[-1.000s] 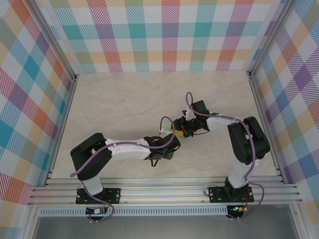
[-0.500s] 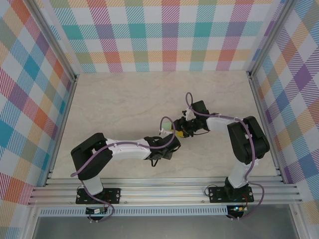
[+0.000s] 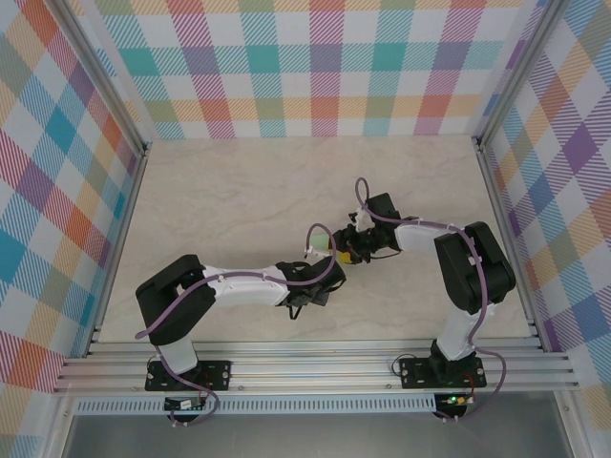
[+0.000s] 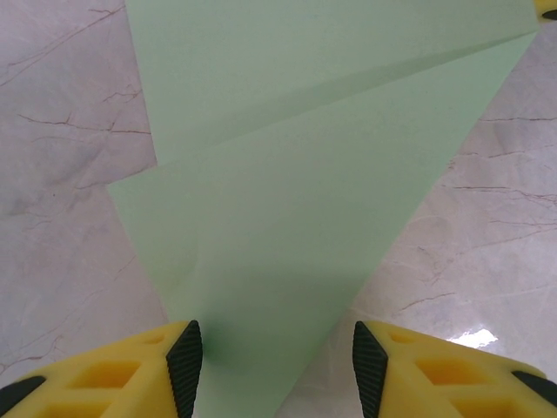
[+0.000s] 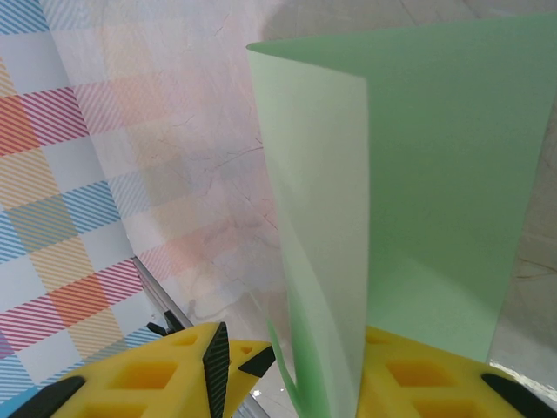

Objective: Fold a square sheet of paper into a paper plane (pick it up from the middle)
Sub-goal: Fourth fold the wing at the center of the table.

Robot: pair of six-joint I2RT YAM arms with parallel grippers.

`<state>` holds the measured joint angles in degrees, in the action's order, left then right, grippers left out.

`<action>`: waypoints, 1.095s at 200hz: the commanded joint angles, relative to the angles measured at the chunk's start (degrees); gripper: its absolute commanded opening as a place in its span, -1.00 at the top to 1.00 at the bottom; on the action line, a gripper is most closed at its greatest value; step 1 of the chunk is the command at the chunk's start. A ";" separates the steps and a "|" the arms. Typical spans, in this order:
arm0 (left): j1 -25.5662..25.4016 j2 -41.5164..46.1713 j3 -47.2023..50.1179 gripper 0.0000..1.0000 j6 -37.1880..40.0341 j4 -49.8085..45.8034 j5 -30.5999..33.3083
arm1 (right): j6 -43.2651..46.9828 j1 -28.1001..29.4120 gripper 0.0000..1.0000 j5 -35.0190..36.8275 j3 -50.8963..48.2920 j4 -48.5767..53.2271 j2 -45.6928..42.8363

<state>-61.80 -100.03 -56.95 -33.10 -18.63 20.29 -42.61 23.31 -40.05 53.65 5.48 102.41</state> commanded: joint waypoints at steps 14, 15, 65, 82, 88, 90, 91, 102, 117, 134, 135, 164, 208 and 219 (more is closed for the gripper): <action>-0.65 -1.26 0.01 -0.04 1.20 -2.11 1.35 | 0.09 0.24 0.23 -1.87 0.76 -0.37 0.42; -0.62 -1.28 -0.04 -0.04 1.20 -2.11 1.34 | 0.08 0.24 0.23 -1.91 0.76 -0.37 0.42; -0.61 -1.98 -0.42 0.08 1.45 -2.20 1.28 | 0.07 0.24 0.24 -1.66 0.40 -0.50 0.51; -0.60 -2.01 -0.52 0.14 1.46 -2.28 1.50 | 0.09 0.24 0.24 -1.67 0.40 -0.53 0.51; -0.62 -1.89 -0.45 0.15 1.51 -2.25 1.51 | 0.08 0.24 0.24 -1.66 0.40 -0.42 0.54; -0.61 -1.85 -0.45 0.15 1.47 -2.21 1.57 | 0.14 0.24 0.24 -1.66 0.40 -0.45 0.52; -0.65 -1.84 -0.40 0.15 1.47 -2.20 1.58 | 0.11 0.29 0.24 -1.68 0.40 -0.42 0.51; -0.60 -1.68 -0.29 0.15 1.40 -2.11 1.66 | 0.24 0.25 0.24 -1.59 0.40 -0.26 0.51; -0.60 -1.16 -0.06 0.11 1.30 -1.79 1.85 | 0.42 0.24 0.24 -1.56 0.40 -0.01 0.51; -0.58 -0.06 0.51 0.06 1.11 -1.03 2.26 | 0.52 0.24 0.24 -1.52 0.40 0.10 0.51; -0.59 0.02 0.56 0.05 1.07 -0.95 2.28 | 0.52 0.24 0.24 -1.47 0.40 0.17 0.51; -0.65 1.62 1.49 0.02 1.42 -0.09 3.14 | 0.51 0.24 0.24 -1.45 0.40 0.16 0.52; -0.69 2.68 2.53 -0.03 2.16 1.46 3.17 | 0.51 0.24 0.24 -1.34 0.58 0.37 0.71; -0.94 3.10 2.73 -0.05 2.38 1.98 3.49 | 0.54 0.24 0.24 -1.31 0.50 0.37 0.70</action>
<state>-61.80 -99.20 -55.27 -31.83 -18.50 22.17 -42.63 23.31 -40.18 53.65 5.48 102.45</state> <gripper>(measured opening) 0.515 0.380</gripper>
